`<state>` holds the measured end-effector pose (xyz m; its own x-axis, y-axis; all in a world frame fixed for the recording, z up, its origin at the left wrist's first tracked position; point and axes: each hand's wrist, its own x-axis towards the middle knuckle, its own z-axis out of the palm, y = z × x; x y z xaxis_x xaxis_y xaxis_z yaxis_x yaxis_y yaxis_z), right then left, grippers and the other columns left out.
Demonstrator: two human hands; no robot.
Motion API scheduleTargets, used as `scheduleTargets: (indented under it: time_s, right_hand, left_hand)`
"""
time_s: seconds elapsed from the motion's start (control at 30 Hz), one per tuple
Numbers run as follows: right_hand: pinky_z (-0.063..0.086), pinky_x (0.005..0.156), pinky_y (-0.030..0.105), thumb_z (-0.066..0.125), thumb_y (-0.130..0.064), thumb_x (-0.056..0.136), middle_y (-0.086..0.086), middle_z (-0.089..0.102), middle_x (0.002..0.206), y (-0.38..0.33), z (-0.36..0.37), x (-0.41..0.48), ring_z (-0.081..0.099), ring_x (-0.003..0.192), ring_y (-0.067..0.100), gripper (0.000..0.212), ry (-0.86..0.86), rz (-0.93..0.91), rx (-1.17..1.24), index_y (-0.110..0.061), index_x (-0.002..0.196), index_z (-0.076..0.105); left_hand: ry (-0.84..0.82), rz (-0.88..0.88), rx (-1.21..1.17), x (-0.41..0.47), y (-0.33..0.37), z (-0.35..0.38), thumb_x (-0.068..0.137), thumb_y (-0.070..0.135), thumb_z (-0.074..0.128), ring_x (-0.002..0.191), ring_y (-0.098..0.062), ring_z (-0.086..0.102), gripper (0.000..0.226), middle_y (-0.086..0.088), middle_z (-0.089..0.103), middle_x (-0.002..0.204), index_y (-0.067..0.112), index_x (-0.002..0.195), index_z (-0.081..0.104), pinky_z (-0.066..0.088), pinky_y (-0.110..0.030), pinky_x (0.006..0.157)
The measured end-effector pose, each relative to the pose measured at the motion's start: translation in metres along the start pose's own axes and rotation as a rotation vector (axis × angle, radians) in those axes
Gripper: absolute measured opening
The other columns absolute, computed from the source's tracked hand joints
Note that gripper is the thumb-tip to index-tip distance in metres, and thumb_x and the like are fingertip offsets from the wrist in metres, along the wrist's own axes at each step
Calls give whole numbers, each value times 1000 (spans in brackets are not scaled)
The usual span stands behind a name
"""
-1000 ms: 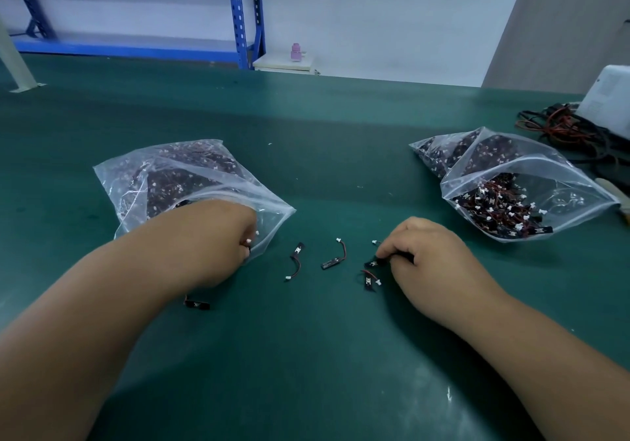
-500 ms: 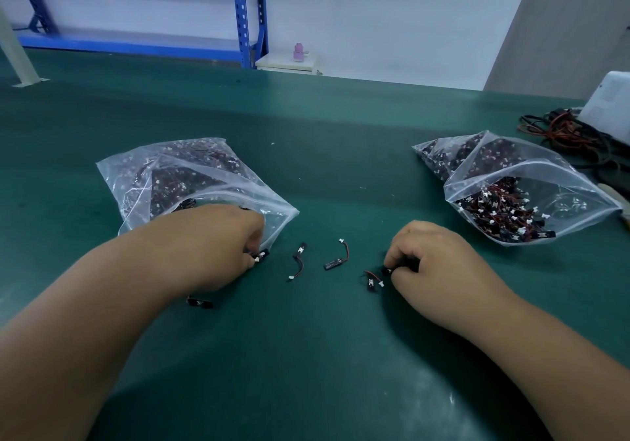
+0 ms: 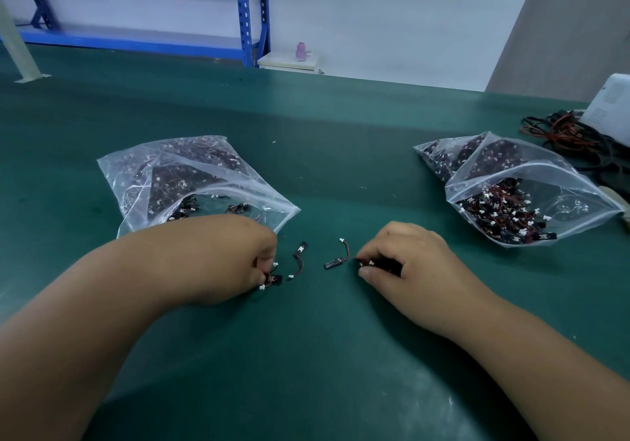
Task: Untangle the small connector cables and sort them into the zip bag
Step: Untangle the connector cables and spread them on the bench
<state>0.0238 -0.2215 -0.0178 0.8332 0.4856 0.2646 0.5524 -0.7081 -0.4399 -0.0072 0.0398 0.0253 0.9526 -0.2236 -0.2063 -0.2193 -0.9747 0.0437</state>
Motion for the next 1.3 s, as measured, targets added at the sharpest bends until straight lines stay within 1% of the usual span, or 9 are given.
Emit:
scheduleTargets:
  time_s: [0.27,0.4,0.57,0.7,0.83,0.93,1.03,1.2,1.3]
  right_hand:
    - [50,74,41,66,-4,77,-10,61,75,-3,-9,-6,58,77,18,16,259,-3,-16,-19,79,70]
    - [48,70,40,59,-14,76,-9,58,72,-18,-9,-10,56,73,21,12,212,-43,-88,-22,77,68]
    - [50,73,40,55,-9,78,-4,61,81,-17,-6,-11,59,83,28,22,82,137,-304,-24,87,69]
    - [48,80,38,57,-11,89,-6,59,92,-14,-2,-10,56,94,23,20,40,162,-257,-27,93,68]
    - [50,75,43,61,-8,88,-1,63,87,-18,-5,-12,59,86,28,14,226,40,-175,-19,91,70]
    - [46,70,41,55,-33,94,-6,61,80,-29,-6,-18,58,78,21,19,189,-196,-71,-22,88,69]
    - [45,70,39,50,-55,92,-9,59,78,-37,-1,-22,57,77,17,37,64,-257,-71,-23,88,68]
    - [45,66,39,53,-43,91,-10,53,72,-38,7,-18,52,69,13,28,143,-236,77,-21,79,64]
    - [46,65,34,59,-38,90,-12,56,73,-38,9,-19,54,71,11,21,152,-223,249,-20,84,68]
  left_hand:
    - [-114,100,-162,-12,10,-7,85,44,66,73,7,58,8,30,63,83,43,86,58,49,-20,67]
    - [-162,170,-256,-15,16,-10,85,44,66,76,4,59,11,29,64,87,47,87,56,50,-21,70]
    - [-199,206,-326,-17,20,-11,85,42,66,73,4,58,10,27,65,86,45,86,57,45,-14,64]
    - [-179,225,-393,-13,26,-6,85,39,69,68,4,56,12,24,65,82,40,81,58,46,-15,65]
    - [-155,237,-442,-10,31,-3,86,36,68,65,4,55,13,22,65,79,41,80,58,46,-16,65]
    - [-95,241,-512,-8,32,-4,87,32,66,69,-2,59,10,16,67,79,37,81,60,52,-27,71]
    - [-23,228,-590,-8,33,-6,87,31,65,74,-12,63,9,13,66,76,35,81,60,54,-41,77]
    - [35,239,-626,-7,36,-4,89,31,63,73,-11,65,10,11,69,75,37,85,57,54,-41,76]
    - [62,247,-611,-6,40,-2,85,38,61,68,-5,60,4,15,66,75,37,84,57,51,-30,66]
